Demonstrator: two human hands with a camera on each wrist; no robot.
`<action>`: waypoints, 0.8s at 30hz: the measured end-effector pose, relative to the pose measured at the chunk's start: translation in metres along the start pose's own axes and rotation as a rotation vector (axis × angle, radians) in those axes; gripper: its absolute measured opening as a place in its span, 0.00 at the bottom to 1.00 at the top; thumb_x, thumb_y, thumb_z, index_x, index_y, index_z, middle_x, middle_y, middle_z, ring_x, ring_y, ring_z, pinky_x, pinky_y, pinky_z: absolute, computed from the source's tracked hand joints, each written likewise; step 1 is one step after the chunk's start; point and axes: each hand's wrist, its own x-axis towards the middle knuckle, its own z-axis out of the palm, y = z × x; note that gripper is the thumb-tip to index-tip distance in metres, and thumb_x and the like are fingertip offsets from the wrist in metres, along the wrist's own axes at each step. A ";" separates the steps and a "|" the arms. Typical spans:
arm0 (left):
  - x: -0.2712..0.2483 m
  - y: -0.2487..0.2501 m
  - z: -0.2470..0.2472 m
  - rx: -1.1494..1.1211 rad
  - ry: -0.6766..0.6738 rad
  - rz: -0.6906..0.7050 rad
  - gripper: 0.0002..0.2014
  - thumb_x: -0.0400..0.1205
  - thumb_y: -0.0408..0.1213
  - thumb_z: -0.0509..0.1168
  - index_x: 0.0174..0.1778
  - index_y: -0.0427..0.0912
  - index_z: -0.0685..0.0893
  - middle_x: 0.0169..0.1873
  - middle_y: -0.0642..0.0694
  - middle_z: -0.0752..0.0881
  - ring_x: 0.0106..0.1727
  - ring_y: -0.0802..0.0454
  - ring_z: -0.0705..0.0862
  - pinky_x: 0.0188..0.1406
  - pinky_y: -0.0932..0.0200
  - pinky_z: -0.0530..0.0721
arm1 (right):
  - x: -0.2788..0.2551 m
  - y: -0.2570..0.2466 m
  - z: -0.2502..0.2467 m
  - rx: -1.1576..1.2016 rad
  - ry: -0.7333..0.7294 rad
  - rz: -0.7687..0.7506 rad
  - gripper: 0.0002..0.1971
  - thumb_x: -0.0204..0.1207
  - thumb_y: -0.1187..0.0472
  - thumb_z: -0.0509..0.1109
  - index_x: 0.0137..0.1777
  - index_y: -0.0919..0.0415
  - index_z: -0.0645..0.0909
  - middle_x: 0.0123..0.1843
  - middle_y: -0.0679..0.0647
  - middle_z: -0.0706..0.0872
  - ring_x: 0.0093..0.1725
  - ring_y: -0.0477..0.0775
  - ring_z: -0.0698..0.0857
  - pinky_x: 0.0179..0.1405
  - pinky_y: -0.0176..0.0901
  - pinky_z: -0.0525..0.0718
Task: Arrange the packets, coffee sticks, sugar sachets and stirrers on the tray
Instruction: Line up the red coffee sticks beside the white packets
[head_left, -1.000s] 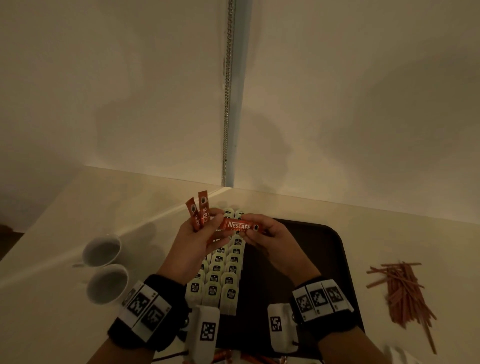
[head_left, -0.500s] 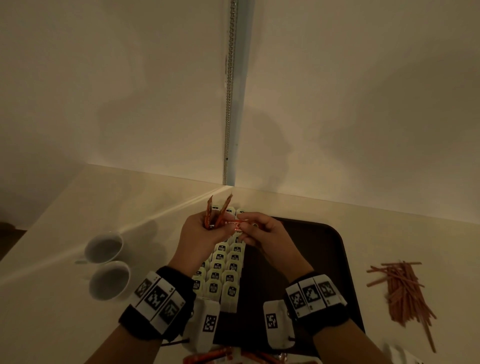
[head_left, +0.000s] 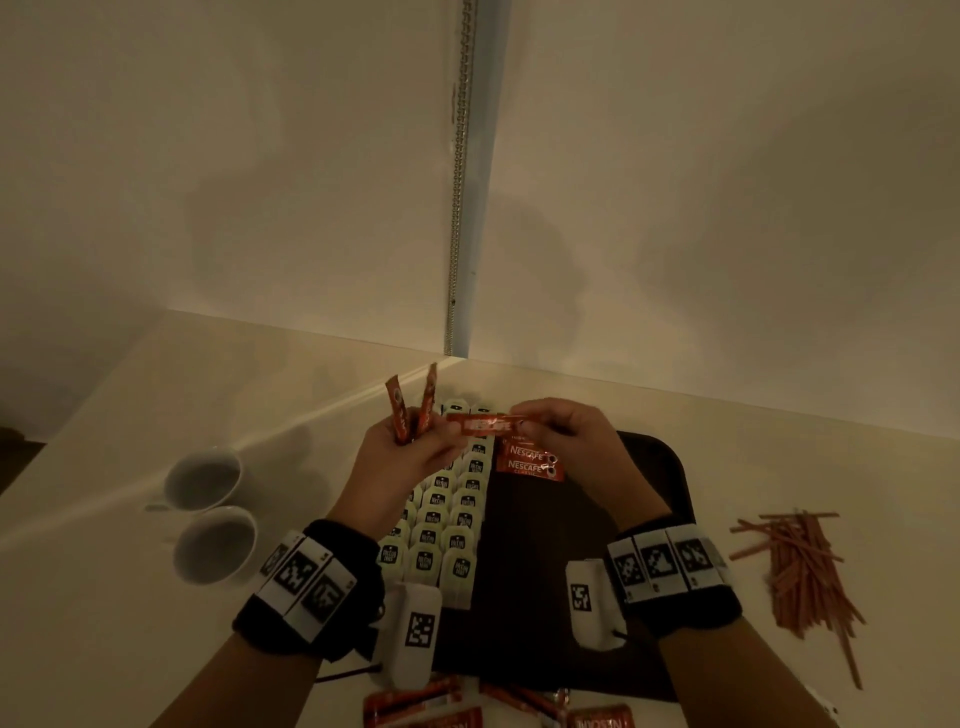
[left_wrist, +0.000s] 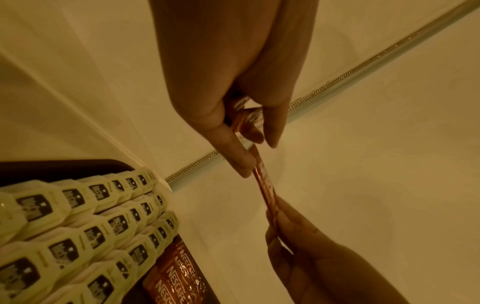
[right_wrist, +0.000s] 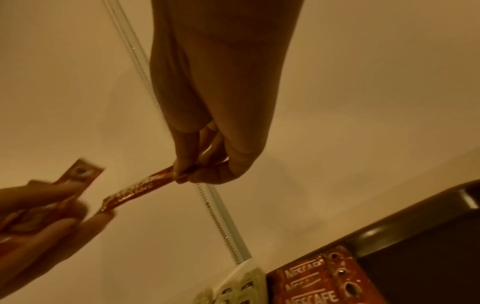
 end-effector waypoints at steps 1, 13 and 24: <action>0.000 0.001 0.000 -0.041 0.012 -0.021 0.04 0.80 0.28 0.67 0.45 0.30 0.83 0.42 0.40 0.90 0.47 0.45 0.90 0.46 0.62 0.88 | 0.002 0.005 -0.006 -0.021 0.037 0.019 0.10 0.77 0.66 0.68 0.50 0.49 0.85 0.52 0.50 0.87 0.51 0.48 0.86 0.50 0.42 0.87; -0.003 0.001 -0.019 -0.047 0.108 -0.148 0.06 0.84 0.32 0.54 0.44 0.45 0.71 0.26 0.49 0.75 0.24 0.55 0.70 0.20 0.62 0.68 | -0.004 0.114 -0.017 -0.262 0.178 0.336 0.10 0.72 0.65 0.73 0.42 0.47 0.81 0.53 0.47 0.84 0.56 0.47 0.82 0.64 0.50 0.80; -0.008 -0.001 -0.022 0.069 0.132 -0.118 0.07 0.86 0.35 0.57 0.49 0.44 0.80 0.35 0.48 0.82 0.31 0.55 0.80 0.26 0.62 0.78 | 0.013 0.122 -0.004 -0.321 0.316 0.386 0.08 0.74 0.64 0.72 0.52 0.56 0.82 0.56 0.49 0.83 0.54 0.43 0.78 0.60 0.40 0.76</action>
